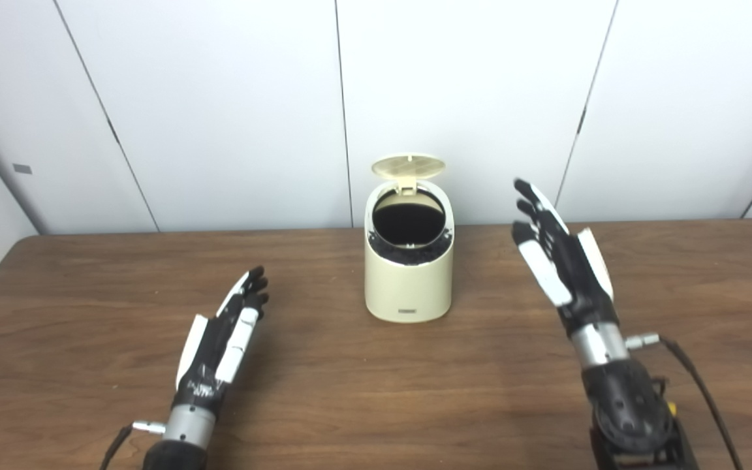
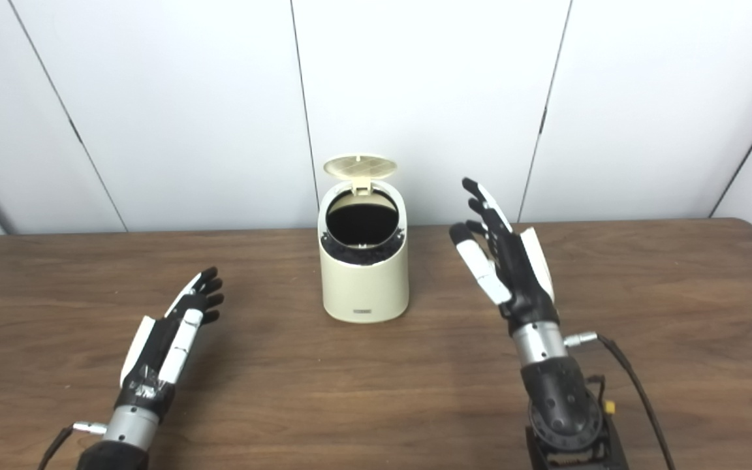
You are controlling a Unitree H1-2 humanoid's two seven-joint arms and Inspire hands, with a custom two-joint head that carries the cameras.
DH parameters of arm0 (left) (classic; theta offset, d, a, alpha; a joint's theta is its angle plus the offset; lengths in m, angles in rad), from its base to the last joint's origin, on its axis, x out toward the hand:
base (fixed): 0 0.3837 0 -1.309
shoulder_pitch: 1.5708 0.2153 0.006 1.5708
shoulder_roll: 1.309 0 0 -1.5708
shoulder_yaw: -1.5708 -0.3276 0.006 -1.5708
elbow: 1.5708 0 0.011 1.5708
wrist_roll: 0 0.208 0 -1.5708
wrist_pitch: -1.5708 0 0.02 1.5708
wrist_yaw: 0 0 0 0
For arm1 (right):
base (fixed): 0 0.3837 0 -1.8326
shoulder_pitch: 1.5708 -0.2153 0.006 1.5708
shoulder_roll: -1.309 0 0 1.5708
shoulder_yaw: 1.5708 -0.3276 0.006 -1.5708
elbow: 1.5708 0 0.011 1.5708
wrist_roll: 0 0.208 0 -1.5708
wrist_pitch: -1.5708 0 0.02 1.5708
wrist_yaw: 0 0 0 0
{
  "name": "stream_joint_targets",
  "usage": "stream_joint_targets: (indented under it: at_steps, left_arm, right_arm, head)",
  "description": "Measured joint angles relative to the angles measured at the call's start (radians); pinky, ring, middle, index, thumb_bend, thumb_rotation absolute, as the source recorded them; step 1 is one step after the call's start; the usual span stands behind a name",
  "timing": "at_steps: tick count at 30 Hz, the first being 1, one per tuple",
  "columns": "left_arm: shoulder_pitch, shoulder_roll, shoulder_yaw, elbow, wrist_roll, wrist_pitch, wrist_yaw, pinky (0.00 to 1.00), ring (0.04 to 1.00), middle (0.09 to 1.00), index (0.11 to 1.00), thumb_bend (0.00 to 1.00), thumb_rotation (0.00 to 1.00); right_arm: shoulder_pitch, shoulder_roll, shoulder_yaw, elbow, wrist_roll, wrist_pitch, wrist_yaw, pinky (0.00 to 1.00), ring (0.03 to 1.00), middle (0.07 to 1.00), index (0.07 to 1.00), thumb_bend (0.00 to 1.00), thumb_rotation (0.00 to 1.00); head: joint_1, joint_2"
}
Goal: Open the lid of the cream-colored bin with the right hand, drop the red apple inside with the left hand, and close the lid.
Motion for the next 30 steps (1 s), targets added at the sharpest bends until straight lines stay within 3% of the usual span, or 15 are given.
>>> stream_joint_targets:
  at_steps: [5, 12, 15, 24, 30]
  left_arm:
    - [0.018, -0.011, -0.009, -0.015, -0.003, 0.014, -0.013, 0.98, 0.999, 1.000, 1.000, 0.57, 1.00]
    - [0.035, -0.016, -0.013, -0.034, -0.008, 0.040, -0.033, 1.00, 1.000, 1.000, 1.000, 0.56, 1.00]
    - [0.045, -0.027, -0.013, -0.051, -0.008, 0.042, -0.033, 0.99, 0.998, 1.000, 1.000, 0.56, 1.00]
    - [0.046, -0.076, -0.017, -0.055, 0.007, 0.042, -0.026, 0.96, 0.992, 1.000, 1.000, 0.57, 1.00]
    - [0.046, -0.095, -0.020, -0.067, 0.010, 0.046, -0.012, 0.95, 0.980, 1.000, 1.000, 0.59, 1.00]
  right_arm:
    - [-0.141, -0.031, 0.060, 0.017, -0.106, 0.054, 0.022, 0.87, 0.928, 0.950, 0.930, 0.51, 0.94]
    - [-0.272, -0.108, 0.118, 0.078, -0.205, 0.109, 0.094, 0.89, 0.955, 0.958, 0.941, 0.51, 0.88]
    - [-0.292, -0.123, 0.141, 0.095, -0.233, 0.124, 0.121, 0.91, 0.975, 0.964, 0.932, 0.51, 0.85]
    - [-0.326, -0.161, 0.245, 0.145, -0.365, 0.101, 0.163, 0.92, 1.000, 0.975, 0.807, 0.59, 0.96]
    - [-0.322, -0.187, 0.268, 0.179, -0.409, 0.077, 0.174, 0.95, 1.000, 0.991, 0.784, 0.58, 0.98]
  head:
    - [-0.011, 0.008]
    - [-0.020, 0.014]
    - [-0.023, 0.018]
    - [-0.009, 0.028]
    - [-0.006, 0.034]
